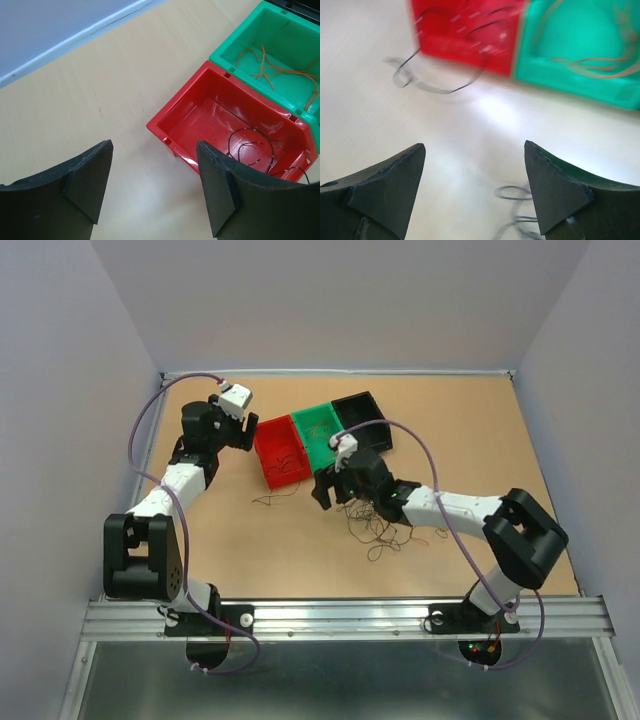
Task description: Untangle the cables
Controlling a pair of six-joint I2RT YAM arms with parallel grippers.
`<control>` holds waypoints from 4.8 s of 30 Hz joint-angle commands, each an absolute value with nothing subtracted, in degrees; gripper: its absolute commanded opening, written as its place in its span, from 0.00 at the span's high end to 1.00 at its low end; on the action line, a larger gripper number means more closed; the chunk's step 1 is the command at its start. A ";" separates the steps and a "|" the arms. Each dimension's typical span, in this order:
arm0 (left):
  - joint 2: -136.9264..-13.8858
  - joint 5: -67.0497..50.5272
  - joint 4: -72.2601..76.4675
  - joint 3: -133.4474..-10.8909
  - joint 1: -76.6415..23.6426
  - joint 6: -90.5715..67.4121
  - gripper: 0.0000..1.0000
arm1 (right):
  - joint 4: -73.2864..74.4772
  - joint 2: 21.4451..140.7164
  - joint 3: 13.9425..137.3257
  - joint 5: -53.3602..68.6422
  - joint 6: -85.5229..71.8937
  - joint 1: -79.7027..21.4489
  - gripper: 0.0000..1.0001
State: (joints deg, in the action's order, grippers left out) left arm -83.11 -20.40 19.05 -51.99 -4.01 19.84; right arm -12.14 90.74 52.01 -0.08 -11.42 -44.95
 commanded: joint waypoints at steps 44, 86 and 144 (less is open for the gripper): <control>-76.73 -21.36 29.36 -45.17 -3.87 18.81 0.21 | -15.57 115.56 82.08 -12.41 -30.68 -52.30 0.99; -80.59 -18.73 -3.43 -43.33 -16.35 38.50 0.27 | -20.48 48.62 21.36 -25.93 -30.50 -51.33 0.08; -94.75 -6.94 -26.45 -80.24 -21.97 27.68 0.38 | -15.91 39.64 14.94 -25.14 -32.78 -51.33 0.12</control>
